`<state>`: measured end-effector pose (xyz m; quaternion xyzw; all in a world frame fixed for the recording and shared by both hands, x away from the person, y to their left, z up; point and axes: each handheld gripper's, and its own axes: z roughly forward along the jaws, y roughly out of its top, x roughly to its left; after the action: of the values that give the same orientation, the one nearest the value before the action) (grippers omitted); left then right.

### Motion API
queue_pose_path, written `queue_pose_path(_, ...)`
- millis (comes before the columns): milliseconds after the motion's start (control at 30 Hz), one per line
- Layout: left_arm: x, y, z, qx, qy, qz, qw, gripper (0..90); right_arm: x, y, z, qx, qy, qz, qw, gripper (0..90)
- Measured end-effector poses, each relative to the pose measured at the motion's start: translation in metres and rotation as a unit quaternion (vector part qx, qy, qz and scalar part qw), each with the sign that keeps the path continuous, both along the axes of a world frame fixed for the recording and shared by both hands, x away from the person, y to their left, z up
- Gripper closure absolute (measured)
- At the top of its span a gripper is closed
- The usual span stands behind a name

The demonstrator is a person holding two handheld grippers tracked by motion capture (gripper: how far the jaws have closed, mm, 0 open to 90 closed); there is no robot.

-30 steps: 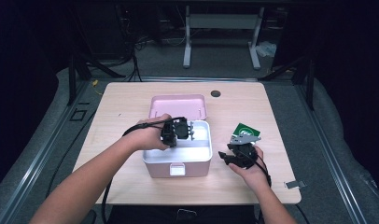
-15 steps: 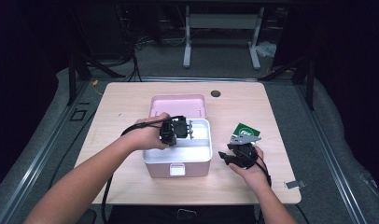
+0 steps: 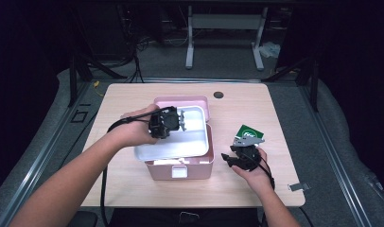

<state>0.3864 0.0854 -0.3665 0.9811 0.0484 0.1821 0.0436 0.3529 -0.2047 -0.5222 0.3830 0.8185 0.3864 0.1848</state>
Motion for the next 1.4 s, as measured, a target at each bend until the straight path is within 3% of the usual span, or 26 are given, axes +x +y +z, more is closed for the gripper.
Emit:
queue_pose_path(100, 0.003, 0.022, 0.005, 0.006, -0.014, 0.026, 0.9996, 89.4, 0.000, 0.000, 0.000, 0.002, 0.000, -0.001, 1.0000, 48.4)
queue_pose_path(300, 0.008, 0.080, 0.010, 0.004, -0.012, 0.086, 0.9962, 89.4, 0.000, 0.000, 0.000, -0.005, -0.002, -0.008, 1.0000, 48.4)
queue_pose_path(500, 0.006, 0.139, 0.000, 0.002, -0.001, 0.147, 0.9891, 89.4, 0.000, 0.001, 0.000, 0.000, -0.001, -0.003, 1.0000, 48.4)
queue_pose_path(667, 0.003, 0.174, -0.016, 0.003, 0.011, 0.183, 0.9830, 89.4, 0.000, 0.002, 0.000, -0.007, -0.001, -0.008, 0.9999, 48.4)
queue_pose_path(733, 0.002, 0.181, -0.022, 0.005, 0.015, 0.191, 0.9814, 89.4, 0.000, 0.003, 0.000, -0.008, -0.001, -0.007, 0.9999, 48.4)
queue_pose_path(967, 0.004, 0.190, -0.042, -0.001, 0.034, 0.198, 0.9796, 89.4, 0.000, 0.004, -0.001, -0.004, 0.000, -0.003, 1.0000, 48.4)
queue_pose_path(1167, 0.005, 0.191, -0.075, -0.008, 0.056, 0.206, 0.9769, 89.4, -0.001, 0.003, 0.000, -0.002, -0.002, -0.004, 1.0000, 48.4)
queue_pose_path(1400, 0.007, 0.198, -0.115, -0.039, 0.093, 0.225, 0.9691, 89.4, 0.000, 0.003, 0.000, -0.002, 0.002, -0.004, 1.0000, 48.4)
